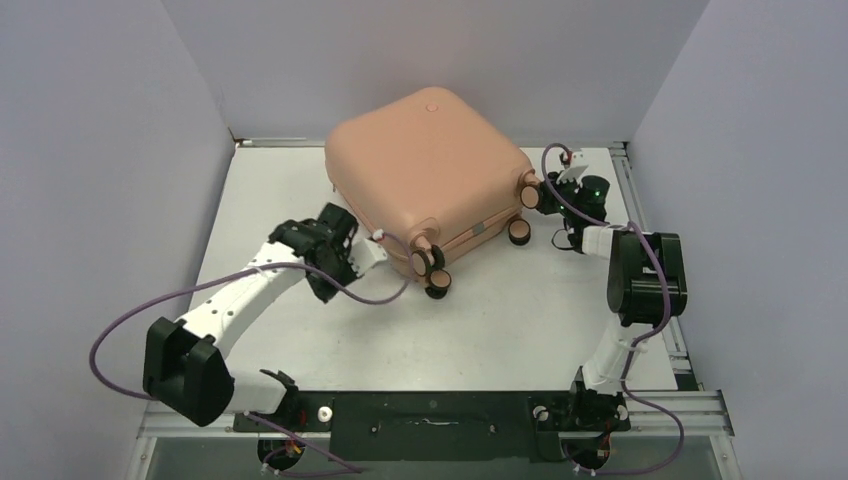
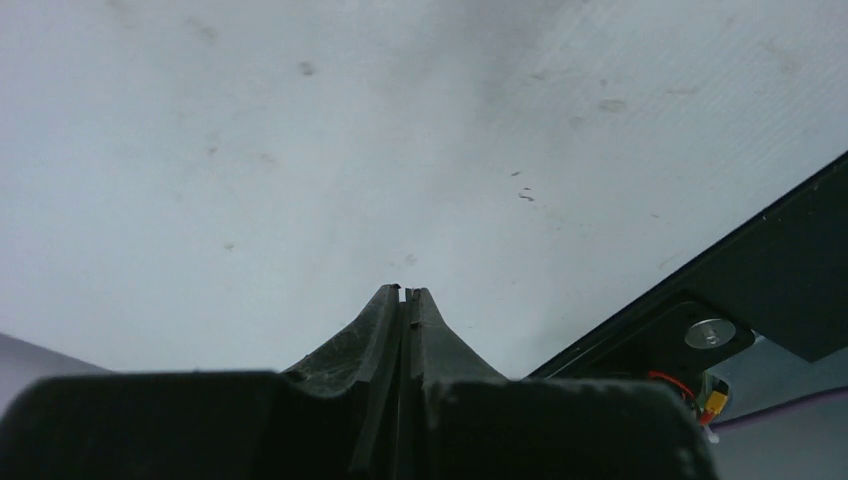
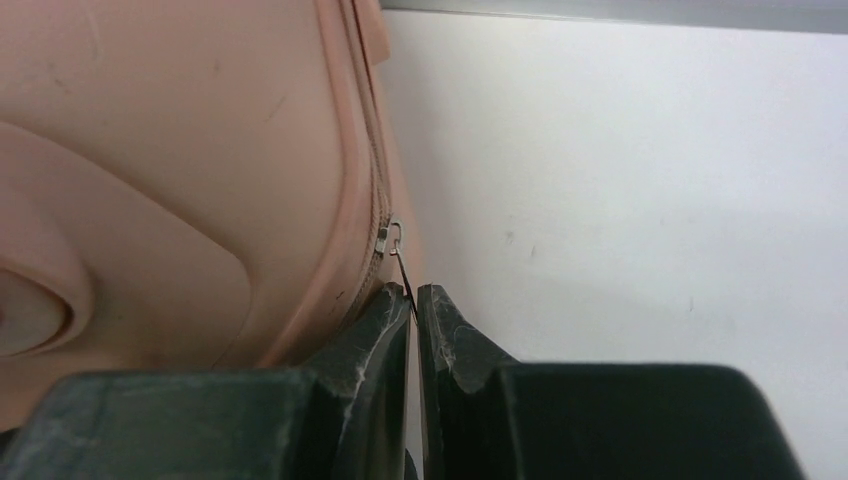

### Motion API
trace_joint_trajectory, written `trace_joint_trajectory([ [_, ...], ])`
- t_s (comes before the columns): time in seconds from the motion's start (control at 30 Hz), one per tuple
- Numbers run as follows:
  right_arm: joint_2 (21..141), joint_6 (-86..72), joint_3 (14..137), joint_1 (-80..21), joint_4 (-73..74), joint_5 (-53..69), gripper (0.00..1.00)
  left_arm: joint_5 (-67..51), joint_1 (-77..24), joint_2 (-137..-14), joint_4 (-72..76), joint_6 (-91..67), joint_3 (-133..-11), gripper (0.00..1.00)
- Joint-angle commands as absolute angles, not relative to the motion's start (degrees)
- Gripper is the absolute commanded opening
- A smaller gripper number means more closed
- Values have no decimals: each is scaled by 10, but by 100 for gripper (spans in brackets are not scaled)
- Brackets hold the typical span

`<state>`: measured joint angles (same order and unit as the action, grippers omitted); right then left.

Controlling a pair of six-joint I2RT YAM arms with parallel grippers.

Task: Pack the luggage
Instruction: Zip the luggage at the center of the board.

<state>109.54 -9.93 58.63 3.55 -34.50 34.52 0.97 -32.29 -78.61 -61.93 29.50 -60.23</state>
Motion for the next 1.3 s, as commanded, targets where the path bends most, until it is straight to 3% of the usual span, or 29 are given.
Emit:
trace_joint_trajectory([
  [0.0, 995, -84, 521, -4, -423, 419, 5, -38, -199, -726, -635, 343, -703, 0],
  [0.17, 936, -78, 446, -82, -433, 460, 5, -60, -92, -711, -619, 357, -768, 0],
  [0.33, 906, -76, 406, -157, -434, 460, 5, -91, -65, -711, -622, 339, -785, 0],
  [0.57, 912, -60, 417, -162, -405, 417, 5, -181, -67, -740, -677, 267, -781, 22],
  [0.63, 916, -63, 419, -165, -403, 414, 5, -202, -65, -739, -677, 241, -781, 36],
  [0.67, 918, -64, 420, -169, -401, 413, 5, -207, -65, -735, -669, 229, -781, 38],
  [0.8, 919, -61, 422, -178, -395, 404, 5, -150, -54, -710, -630, 189, -811, 47],
  [0.9, 919, -57, 422, -178, -395, 402, 5, -154, -23, -678, -586, 157, -826, 68],
  [1.03, 922, -54, 422, -178, -395, 400, 5, -209, -19, -662, -551, 90, -820, 85],
  [1.13, 923, -58, 419, -179, -400, 401, 5, -232, -25, -672, -521, 33, -791, 88],
  [1.27, 923, -59, 417, -179, -403, 401, 5, -149, -66, -708, -510, 11, -770, 88],
])
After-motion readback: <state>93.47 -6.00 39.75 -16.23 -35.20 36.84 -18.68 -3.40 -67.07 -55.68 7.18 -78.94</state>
